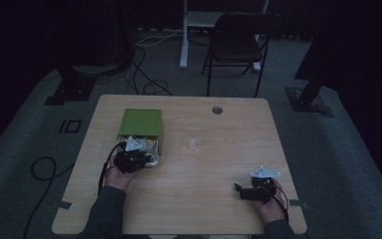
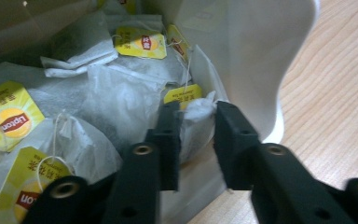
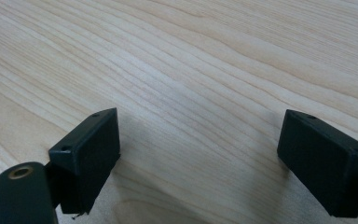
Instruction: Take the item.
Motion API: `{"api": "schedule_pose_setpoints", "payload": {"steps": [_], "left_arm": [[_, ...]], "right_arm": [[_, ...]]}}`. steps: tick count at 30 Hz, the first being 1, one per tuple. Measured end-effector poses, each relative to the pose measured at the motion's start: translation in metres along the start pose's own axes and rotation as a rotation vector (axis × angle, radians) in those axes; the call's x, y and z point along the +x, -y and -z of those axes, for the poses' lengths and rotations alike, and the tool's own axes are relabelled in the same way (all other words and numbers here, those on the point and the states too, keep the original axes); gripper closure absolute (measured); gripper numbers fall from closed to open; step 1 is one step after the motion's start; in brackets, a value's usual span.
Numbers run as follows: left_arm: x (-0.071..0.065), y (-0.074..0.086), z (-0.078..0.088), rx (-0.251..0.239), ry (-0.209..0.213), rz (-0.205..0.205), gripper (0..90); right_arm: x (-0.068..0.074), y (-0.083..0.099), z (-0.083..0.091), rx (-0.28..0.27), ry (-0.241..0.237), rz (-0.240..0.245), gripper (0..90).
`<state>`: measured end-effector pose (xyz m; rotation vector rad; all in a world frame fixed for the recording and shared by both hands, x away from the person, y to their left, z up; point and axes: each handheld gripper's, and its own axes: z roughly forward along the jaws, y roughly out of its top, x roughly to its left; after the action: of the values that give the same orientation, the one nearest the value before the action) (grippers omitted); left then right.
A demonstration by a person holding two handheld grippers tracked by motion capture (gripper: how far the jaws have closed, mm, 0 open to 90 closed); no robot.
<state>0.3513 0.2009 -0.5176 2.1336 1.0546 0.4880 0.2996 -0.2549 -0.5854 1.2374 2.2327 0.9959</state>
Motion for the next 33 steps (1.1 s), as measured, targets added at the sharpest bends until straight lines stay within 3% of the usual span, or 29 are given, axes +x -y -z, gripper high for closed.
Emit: {"api": "schedule_pose_setpoints", "payload": {"steps": [6,21,33], "left_arm": [[-0.002,0.0,0.001,0.006,-0.011,-0.017,87.0],[-0.004,-0.003,0.026,-0.039,-0.041,-0.034,87.6],[-0.007,-0.009,0.046,-0.078,-0.036,-0.047,87.6]], "right_arm": [[0.0,0.0,0.0,0.0,0.0,0.0,12.7],[0.0,0.0,0.0,0.0,0.0,0.0,12.7],[0.0,0.0,0.0,0.0,0.0,0.0,12.7]]}}
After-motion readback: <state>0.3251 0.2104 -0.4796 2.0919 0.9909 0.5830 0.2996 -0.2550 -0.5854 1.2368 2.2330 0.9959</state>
